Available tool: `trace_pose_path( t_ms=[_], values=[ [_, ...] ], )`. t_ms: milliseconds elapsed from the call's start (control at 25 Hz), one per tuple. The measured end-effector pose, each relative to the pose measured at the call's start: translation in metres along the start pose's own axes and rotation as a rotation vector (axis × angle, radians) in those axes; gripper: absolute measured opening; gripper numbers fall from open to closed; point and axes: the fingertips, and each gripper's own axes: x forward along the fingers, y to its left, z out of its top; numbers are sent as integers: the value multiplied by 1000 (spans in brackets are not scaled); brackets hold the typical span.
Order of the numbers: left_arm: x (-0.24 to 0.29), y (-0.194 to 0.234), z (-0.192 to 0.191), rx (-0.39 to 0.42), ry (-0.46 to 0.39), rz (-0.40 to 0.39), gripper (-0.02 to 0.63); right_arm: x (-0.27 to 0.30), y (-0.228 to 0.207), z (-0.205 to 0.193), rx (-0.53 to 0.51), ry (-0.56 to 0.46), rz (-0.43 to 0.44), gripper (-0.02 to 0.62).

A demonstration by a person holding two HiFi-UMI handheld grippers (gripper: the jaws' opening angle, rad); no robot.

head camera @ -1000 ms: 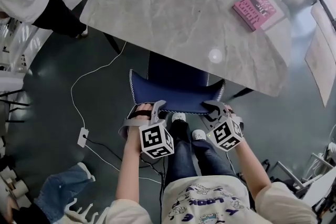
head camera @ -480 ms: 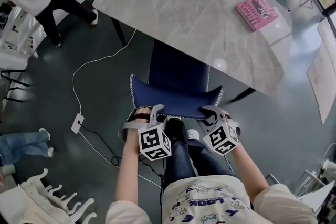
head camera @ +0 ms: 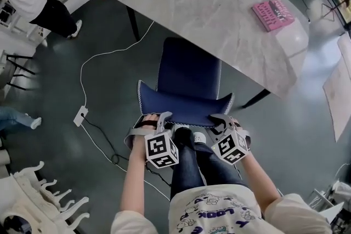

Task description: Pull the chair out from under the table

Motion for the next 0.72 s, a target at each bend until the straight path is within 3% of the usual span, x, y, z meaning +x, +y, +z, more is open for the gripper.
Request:
trace_pose_path(
  t_ms=[720],
  values=[
    [-34,-90,-16,-16,2,-5,118,-34,87,-33,-3,23,18,117]
  ],
)
